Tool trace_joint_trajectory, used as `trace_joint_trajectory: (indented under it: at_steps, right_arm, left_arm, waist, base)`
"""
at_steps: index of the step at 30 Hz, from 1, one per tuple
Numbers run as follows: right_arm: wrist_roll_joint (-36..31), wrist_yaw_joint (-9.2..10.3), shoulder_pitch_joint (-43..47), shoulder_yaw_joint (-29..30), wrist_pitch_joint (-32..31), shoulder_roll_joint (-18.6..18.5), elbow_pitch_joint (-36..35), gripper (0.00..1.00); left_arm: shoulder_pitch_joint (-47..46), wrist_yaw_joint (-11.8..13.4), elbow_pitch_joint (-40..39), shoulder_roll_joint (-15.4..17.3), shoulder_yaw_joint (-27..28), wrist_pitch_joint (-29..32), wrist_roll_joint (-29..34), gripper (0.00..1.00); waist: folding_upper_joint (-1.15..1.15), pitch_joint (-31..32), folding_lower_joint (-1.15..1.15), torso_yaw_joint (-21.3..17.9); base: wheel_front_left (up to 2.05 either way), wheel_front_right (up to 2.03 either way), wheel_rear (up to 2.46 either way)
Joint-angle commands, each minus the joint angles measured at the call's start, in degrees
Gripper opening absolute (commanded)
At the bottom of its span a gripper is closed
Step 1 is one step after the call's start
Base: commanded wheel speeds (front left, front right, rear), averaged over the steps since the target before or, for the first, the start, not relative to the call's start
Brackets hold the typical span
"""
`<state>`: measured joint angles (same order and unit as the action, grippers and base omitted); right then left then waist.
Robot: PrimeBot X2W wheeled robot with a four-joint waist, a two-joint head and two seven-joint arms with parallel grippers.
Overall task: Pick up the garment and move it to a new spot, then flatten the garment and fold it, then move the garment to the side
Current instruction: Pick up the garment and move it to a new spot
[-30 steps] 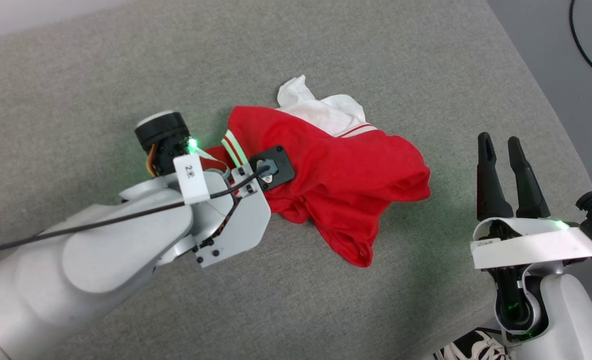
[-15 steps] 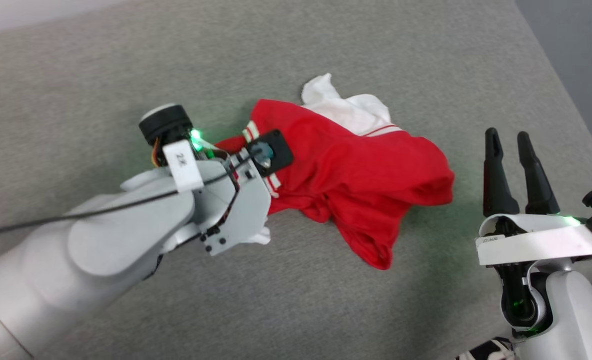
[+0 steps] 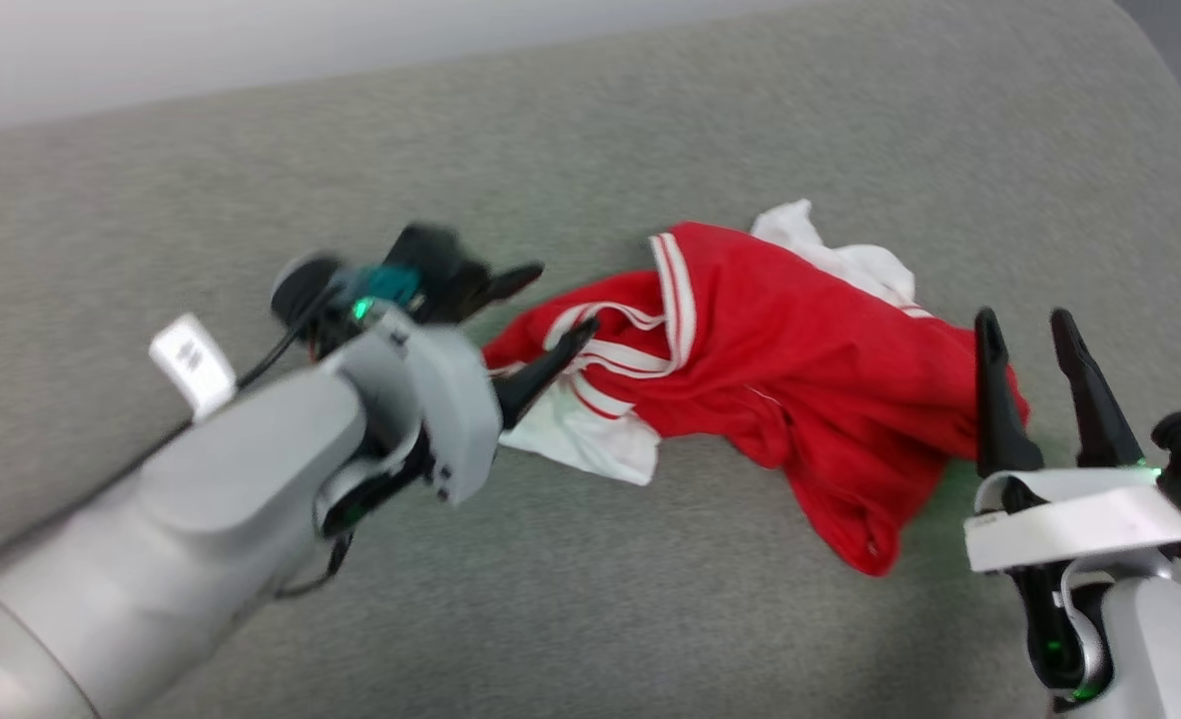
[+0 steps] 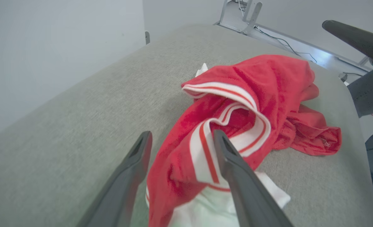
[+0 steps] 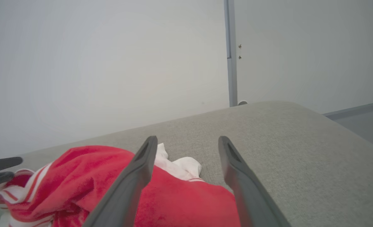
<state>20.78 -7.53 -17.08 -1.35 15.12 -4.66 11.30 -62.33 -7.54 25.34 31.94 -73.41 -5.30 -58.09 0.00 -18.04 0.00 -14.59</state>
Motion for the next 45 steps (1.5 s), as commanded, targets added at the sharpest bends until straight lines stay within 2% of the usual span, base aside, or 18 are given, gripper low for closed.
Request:
trace_joint_trajectory:
  at_steps: [1,6,9,17,26,39,45]
  right_arm:
    - [-0.37,0.07,1.18,0.27,0.04,-0.62,0.34,1.00]
    - [-1.54,0.08,3.68,0.89,0.03,-3.38,1.36,1.00]
    - [-2.17,0.08,5.41,1.77,0.03,-4.76,1.51,1.00]
    - [-2.30,0.08,10.53,3.92,0.03,-7.35,1.86,1.00]
    - [-1.49,0.08,14.73,5.23,0.03,-8.35,2.19,1.00]
    - [-1.75,0.08,15.40,5.70,0.04,-8.57,0.90,1.00]
    - [-1.81,0.08,15.57,6.86,0.03,-8.15,-1.22,1.00]
  left_arm:
    - [1.97,0.14,0.99,-0.21,0.00,-1.93,-1.37,1.00]
    - [9.85,0.14,6.80,-1.63,1.62,-9.12,-6.46,1.00]
    - [14.10,0.14,10.09,-3.20,6.33,-9.88,-6.25,1.00]
    - [30.90,0.83,8.82,-7.24,30.02,-9.83,6.63,1.00]
    - [48.98,1.08,1.32,-10.50,48.08,-9.84,21.60,1.00]
    - [61.69,1.40,-10.69,-15.90,66.05,-9.84,37.04,1.00]
    - [64.08,0.98,-15.14,-17.58,70.85,-9.84,40.85,1.00]
  waist:
    - [0.00,4.76,0.00,5.45]
    - [0.00,6.87,0.00,9.25]
    - [0.00,7.68,0.00,11.82]
    - [0.00,11.27,0.00,16.46]
    - [0.00,16.32,0.00,17.82]
    - [0.00,18.63,0.00,16.57]
    - [0.00,18.98,0.00,16.15]
  base:
    - [0.00,0.00,0.00]
    - [0.00,0.00,0.00]
    - [0.00,0.00,0.00]
    - [0.00,0.00,0.00]
    - [0.00,0.00,0.00]
    - [0.00,0.00,0.00]
    - [0.00,0.00,0.00]
